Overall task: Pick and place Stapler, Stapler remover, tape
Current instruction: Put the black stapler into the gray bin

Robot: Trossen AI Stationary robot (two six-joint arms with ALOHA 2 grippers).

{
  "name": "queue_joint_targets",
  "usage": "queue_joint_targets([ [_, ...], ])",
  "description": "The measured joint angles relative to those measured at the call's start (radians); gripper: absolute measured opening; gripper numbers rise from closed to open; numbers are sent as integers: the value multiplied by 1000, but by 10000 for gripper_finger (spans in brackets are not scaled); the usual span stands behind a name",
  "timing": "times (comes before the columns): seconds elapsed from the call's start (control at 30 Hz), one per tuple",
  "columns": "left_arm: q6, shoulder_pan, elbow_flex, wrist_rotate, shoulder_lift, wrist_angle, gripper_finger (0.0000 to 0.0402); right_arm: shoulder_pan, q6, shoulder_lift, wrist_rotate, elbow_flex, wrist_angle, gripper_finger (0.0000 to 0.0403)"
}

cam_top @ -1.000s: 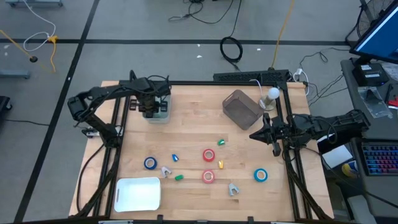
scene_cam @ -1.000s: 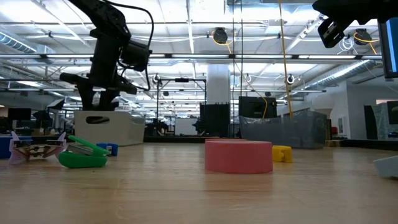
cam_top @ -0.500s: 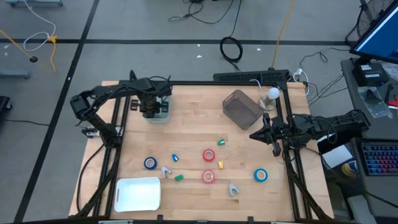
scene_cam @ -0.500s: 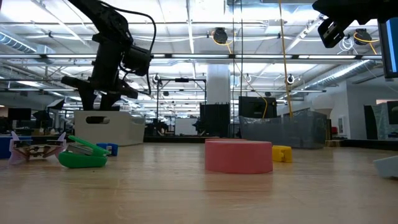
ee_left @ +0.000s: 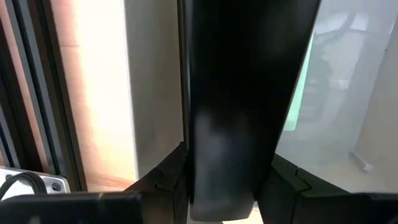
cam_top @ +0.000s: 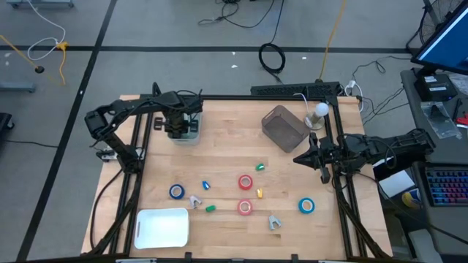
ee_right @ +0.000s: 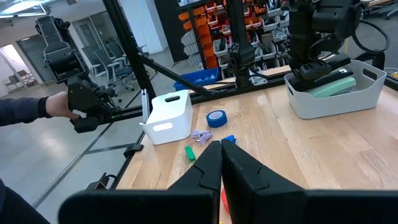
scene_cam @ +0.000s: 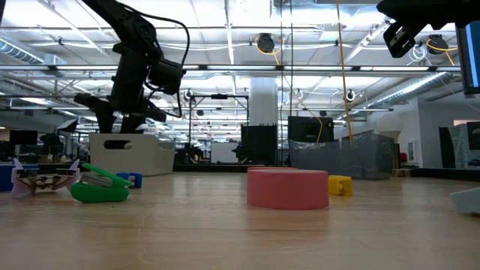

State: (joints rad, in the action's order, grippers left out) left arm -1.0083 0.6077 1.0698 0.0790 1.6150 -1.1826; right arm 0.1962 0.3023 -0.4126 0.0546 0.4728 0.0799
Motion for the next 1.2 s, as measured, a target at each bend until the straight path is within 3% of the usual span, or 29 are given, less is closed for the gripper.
queue_joint_targets([
  [0.63,-34,-1,1,4,0,-57,134,0,-2,0,0,0,2,4],
  [1.2,-34,-6,1,-6,0,8,134,0,-8,0,0,0,8,4],
])
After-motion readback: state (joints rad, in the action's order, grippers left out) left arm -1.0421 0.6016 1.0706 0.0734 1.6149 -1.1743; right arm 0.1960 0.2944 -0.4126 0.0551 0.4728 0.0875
